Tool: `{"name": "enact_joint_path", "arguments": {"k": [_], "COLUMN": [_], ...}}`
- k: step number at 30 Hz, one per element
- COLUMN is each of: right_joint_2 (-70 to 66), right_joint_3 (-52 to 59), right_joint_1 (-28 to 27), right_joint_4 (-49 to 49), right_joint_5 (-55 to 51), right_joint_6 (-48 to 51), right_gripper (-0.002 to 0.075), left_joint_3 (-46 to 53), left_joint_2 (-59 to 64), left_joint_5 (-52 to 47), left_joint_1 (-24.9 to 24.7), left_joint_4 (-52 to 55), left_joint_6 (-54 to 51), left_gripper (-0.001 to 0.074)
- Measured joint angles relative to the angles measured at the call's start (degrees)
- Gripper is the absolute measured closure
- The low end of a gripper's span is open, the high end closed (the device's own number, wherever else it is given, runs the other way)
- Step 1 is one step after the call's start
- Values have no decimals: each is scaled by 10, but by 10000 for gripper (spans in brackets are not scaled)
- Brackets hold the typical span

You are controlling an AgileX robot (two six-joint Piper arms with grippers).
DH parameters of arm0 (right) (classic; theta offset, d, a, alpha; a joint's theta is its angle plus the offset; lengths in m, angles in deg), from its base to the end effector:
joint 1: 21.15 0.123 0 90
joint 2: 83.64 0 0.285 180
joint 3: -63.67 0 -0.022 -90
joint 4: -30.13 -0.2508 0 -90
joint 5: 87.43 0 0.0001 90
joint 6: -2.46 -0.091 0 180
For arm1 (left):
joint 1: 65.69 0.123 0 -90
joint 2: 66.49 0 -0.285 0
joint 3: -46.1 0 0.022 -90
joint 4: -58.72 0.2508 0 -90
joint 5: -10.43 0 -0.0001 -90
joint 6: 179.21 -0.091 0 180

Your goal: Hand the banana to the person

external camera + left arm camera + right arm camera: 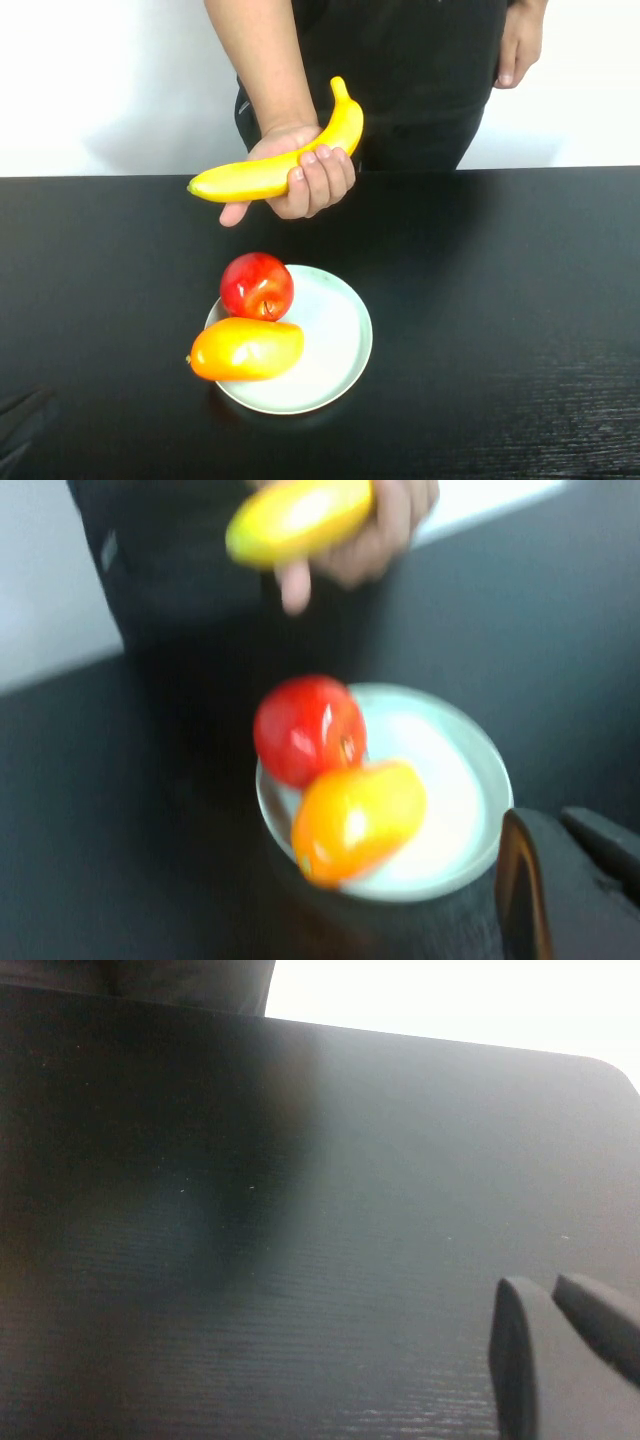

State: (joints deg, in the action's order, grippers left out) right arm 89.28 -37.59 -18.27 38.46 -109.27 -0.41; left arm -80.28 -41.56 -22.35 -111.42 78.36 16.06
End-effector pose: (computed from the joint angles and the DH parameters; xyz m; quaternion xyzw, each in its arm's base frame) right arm 0.0525 -0.0023 0.1710 -0.0385 0.8051 -0.0320 0.5910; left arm 0.0588 -0.0365 0.2841 0.2777 0.7677 -0.1467 0.5586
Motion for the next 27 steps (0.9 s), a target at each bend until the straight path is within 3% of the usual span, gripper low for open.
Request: {"name": "enact_joint_path", "arguments": {"k": [4,8,18,27], "right_joint_2": [0,0,0,0], "right_joint_3": [0,0,0,0], "right_joint_1": [0,0,0,0], "right_joint_4": [0,0,2,2], "right_joint_5": [0,0,0,0], "right_joint_6": [0,0,0,0], "right_gripper": [736,736,736,736], "left_joint_3": [70,126,245,251], "left_joint_2": [-73,-166,-179,-179], "left_joint_5": [68,99,350,291], "left_joint_1": [15,77,279,373], "left_joint_4": [51,35,-196,-229], "left_joint_6": [47,27,-196,-206], "left_gripper": [737,737,737,738]}}
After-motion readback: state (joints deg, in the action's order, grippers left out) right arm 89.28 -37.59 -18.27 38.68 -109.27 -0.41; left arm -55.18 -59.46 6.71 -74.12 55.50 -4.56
